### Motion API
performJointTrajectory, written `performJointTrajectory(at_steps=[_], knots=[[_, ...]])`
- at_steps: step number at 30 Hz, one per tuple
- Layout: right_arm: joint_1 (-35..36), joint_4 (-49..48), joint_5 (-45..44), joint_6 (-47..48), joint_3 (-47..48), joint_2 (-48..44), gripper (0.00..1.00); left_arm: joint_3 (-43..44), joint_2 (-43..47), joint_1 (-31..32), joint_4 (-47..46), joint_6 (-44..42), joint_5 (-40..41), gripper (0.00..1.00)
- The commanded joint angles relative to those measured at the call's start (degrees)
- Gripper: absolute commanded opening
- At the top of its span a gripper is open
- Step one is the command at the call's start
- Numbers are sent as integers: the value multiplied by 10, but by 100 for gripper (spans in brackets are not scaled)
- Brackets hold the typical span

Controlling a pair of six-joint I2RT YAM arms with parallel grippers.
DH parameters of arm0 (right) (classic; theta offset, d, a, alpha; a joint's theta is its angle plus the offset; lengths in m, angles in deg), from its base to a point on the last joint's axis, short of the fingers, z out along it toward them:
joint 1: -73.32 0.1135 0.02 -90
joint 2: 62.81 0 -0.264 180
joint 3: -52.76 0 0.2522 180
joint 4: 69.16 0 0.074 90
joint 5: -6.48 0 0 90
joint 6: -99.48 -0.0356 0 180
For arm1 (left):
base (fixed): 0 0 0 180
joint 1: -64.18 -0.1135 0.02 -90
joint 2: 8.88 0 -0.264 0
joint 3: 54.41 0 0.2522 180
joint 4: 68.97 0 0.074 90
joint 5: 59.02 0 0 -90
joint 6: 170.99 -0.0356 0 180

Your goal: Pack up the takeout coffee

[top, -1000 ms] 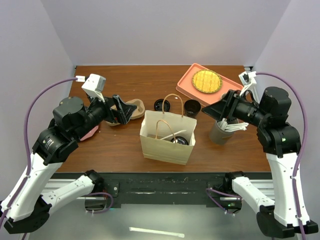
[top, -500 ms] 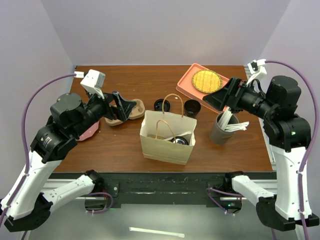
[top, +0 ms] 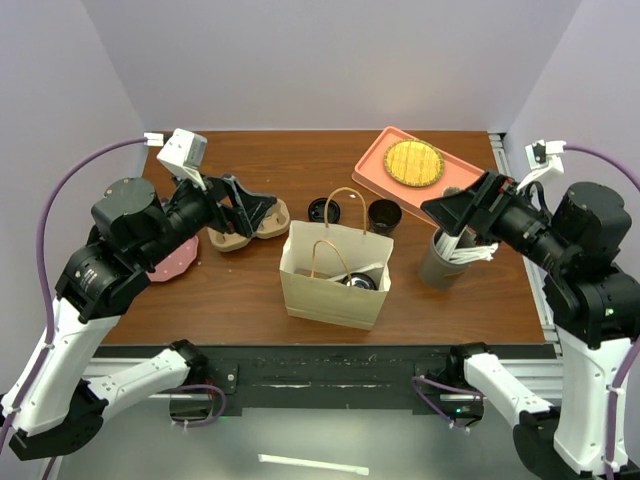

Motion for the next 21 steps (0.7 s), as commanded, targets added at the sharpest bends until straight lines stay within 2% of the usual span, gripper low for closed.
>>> performJointTrajectory(at_steps=[1, 21], knots=[[2, -7, -7, -21, -26, -14, 99, 8, 1, 0, -22, 21, -17, 100], [1, -22, 31, 17, -19, 7, 99, -38, 27, 0, -59, 67, -13, 100]])
